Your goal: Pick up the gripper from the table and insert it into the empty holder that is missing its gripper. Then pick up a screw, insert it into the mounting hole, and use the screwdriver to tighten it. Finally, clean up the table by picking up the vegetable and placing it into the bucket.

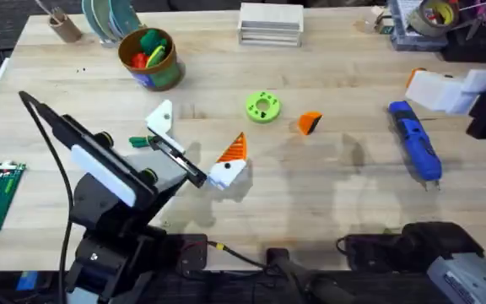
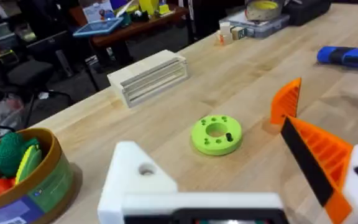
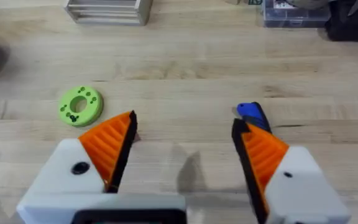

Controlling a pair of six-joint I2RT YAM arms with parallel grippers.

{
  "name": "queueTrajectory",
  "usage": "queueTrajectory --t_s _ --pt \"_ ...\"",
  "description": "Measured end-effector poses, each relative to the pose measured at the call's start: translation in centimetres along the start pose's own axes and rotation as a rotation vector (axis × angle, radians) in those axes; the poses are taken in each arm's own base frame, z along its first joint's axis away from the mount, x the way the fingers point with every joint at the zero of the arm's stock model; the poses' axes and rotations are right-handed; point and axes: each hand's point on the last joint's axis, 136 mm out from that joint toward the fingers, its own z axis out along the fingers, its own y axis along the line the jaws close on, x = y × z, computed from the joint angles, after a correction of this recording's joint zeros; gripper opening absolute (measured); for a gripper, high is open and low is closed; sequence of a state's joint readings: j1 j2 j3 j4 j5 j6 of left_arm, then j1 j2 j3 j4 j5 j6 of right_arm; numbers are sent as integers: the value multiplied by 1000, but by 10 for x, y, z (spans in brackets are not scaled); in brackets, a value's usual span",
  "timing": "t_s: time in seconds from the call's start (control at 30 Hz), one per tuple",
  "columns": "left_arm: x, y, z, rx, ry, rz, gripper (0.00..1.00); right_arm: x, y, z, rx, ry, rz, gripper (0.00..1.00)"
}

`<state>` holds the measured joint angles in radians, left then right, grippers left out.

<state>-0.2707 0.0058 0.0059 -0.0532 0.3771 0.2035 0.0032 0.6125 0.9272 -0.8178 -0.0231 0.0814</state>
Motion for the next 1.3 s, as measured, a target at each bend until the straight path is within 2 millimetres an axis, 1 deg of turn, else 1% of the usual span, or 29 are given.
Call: queueTrajectory --t_s 1.1,1.2,1.3 --pt "0 0 0 0 0 -2 993 0 0 0 0 0 0 986" --pt "-2 -10 0 57 -13 -2 993 0 0 0 0 0 0 987" --pt "-6 -29 -3 168 -37 -1 993 0 0 0 0 0 0 986"
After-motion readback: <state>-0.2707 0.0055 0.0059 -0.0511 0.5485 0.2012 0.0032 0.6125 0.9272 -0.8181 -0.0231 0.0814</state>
